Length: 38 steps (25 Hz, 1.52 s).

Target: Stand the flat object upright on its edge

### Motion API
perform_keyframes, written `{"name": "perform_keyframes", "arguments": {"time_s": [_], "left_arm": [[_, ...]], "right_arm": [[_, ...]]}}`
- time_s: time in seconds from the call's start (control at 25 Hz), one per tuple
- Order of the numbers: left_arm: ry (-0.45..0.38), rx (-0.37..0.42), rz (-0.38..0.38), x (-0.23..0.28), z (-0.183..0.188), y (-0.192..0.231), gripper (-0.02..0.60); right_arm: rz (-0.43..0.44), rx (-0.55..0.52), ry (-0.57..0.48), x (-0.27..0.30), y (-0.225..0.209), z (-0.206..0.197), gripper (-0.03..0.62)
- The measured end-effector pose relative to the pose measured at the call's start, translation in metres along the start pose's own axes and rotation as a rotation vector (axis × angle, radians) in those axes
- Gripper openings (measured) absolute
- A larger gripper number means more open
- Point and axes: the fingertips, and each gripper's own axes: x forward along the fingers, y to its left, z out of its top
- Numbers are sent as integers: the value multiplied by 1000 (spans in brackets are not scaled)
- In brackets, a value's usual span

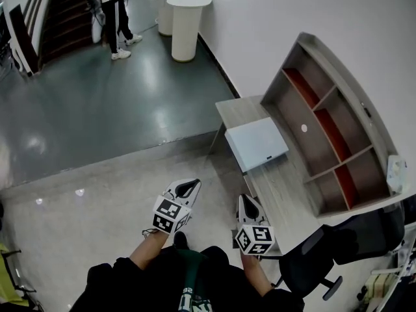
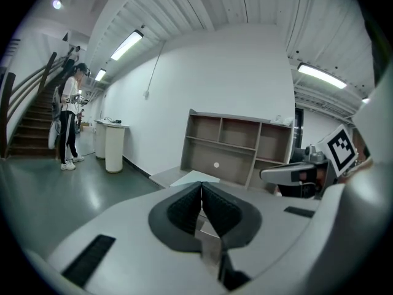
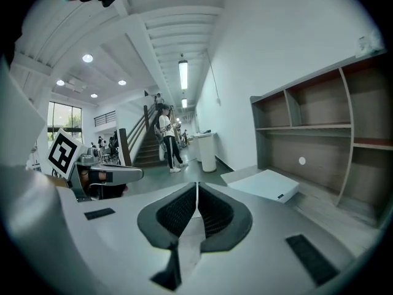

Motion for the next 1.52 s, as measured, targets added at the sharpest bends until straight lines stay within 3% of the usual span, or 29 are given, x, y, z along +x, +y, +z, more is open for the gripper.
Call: {"name": "perform_keyframes", "arguments": {"time_s": [0.56, 0.88, 1.24, 1.52], "left_arm": [[-7, 14, -56, 43, 8, 26, 12], [40, 86, -132, 107, 29, 43, 12], [74, 104, -186, 186, 58, 73, 12], [106, 119, -247, 255, 78, 71, 12]], "right_arm": [[-72, 52, -29, 24, -29, 9, 35], [-159, 155, -60, 64, -84, 13, 35], [-211, 208, -64, 121, -135, 33, 35], [-257, 244, -70, 151, -183, 51, 35]]}}
